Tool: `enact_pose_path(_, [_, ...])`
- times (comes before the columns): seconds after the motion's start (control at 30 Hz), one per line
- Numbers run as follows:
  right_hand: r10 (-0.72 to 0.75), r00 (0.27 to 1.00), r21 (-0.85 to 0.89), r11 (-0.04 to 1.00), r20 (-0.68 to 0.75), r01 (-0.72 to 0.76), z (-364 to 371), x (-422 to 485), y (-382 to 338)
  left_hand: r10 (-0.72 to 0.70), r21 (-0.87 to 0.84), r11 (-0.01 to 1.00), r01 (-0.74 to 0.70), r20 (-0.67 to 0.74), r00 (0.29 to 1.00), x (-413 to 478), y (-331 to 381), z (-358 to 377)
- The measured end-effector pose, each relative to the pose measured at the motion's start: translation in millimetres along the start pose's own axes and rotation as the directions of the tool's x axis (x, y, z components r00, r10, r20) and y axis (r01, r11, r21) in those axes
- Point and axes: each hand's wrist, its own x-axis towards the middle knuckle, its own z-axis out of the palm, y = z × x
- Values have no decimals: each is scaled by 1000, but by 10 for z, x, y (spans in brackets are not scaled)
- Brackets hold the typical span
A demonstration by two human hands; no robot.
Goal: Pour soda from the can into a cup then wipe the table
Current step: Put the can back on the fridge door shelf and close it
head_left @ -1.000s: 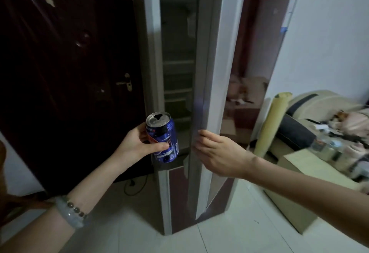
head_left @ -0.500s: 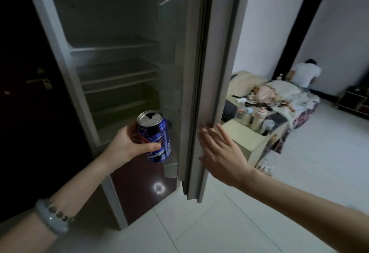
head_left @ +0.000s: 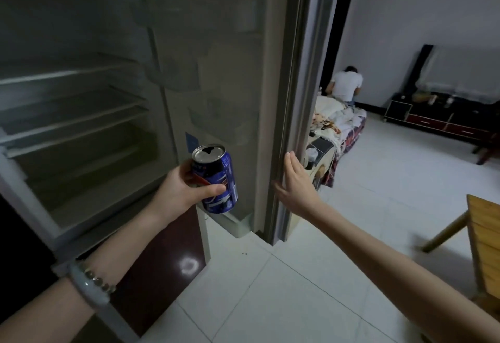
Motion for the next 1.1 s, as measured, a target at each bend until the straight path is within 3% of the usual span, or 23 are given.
enact_pose_path(0.27, [206,979,288,937,0,-197,-20,564,494,27,22,999,-28,73,997,830,-112,356])
enact_pose_path(0.47, [303,952,501,830,-33,-246,12,965,863,67,18,997,-70,139,988,1464,-184,532])
enact_pose_path(1.1, [343,939,513,807,-6,-291,14,1957,1541,103,-13,995,-103,168,980,2619,-307,880])
